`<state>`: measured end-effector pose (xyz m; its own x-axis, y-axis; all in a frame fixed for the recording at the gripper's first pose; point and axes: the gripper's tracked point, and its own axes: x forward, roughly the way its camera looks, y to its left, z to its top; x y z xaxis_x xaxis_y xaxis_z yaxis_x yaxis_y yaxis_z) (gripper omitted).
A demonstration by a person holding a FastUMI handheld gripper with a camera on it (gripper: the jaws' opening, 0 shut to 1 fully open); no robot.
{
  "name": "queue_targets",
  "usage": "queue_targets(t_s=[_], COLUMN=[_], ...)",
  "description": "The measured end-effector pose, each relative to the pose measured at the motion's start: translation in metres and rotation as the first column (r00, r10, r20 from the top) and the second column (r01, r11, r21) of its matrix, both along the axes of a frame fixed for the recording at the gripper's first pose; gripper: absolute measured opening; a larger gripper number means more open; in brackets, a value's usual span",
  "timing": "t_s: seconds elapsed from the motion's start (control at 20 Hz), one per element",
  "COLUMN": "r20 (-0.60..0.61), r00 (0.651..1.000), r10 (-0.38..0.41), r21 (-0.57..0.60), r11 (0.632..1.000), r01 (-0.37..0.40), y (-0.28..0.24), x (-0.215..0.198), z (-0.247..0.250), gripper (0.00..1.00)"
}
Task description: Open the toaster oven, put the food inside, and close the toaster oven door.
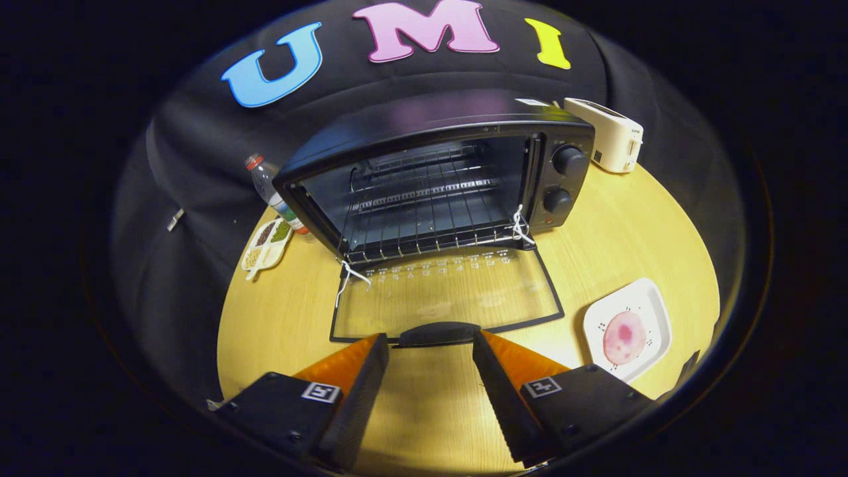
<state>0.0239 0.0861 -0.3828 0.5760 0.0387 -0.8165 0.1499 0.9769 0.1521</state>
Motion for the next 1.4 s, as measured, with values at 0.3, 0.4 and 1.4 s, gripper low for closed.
queue_targets(t_s=[0.3, 0.4, 1.4], r20=[0.072, 0.096, -0.308], r00=[0.997, 0.995, 0.946], r10=[-0.033, -0.018, 0.106], r21=[-0.008, -0.041, -0.114], r11=[0.999, 0.999, 0.982], r01=[0.033, 0.022, -0.148], y=[-0.059, -0.093, -0.319], x=[0.005, 0.000, -0.059], z=[0.038, 0.053, -0.055], gripper=[0.91, 0.93, 0.97])
